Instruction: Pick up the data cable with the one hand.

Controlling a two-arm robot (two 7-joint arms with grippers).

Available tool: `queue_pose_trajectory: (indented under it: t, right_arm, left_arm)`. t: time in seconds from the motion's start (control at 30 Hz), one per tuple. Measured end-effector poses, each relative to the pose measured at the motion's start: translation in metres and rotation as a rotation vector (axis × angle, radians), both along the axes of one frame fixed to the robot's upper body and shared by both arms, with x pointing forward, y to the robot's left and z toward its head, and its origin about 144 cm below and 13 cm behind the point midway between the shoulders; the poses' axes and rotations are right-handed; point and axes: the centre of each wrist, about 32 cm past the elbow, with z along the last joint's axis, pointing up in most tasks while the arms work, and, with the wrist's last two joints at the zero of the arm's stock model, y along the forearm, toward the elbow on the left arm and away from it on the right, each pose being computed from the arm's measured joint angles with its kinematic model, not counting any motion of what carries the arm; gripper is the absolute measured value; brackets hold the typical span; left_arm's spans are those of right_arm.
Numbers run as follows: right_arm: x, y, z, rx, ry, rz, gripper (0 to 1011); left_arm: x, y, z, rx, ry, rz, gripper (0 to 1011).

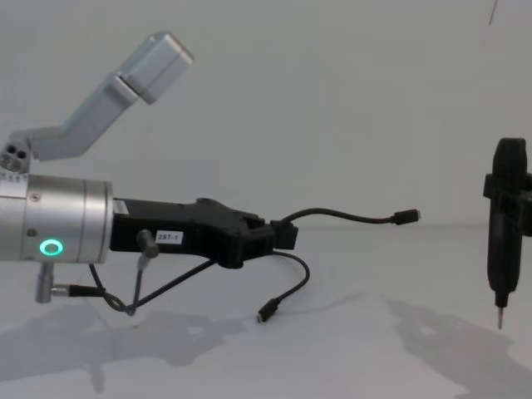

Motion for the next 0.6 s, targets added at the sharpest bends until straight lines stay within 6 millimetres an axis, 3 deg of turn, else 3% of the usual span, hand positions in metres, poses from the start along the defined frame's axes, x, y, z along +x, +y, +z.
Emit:
queue_pose_trajectory:
  t: [0.6]
  right_arm:
    - [0.002, 0.007, 0.01, 0.059, -0.016, 0.017, 279]
  left_arm:
    - [-0.013, 0.013, 0.008, -0.003, 0.023, -0.039, 39]
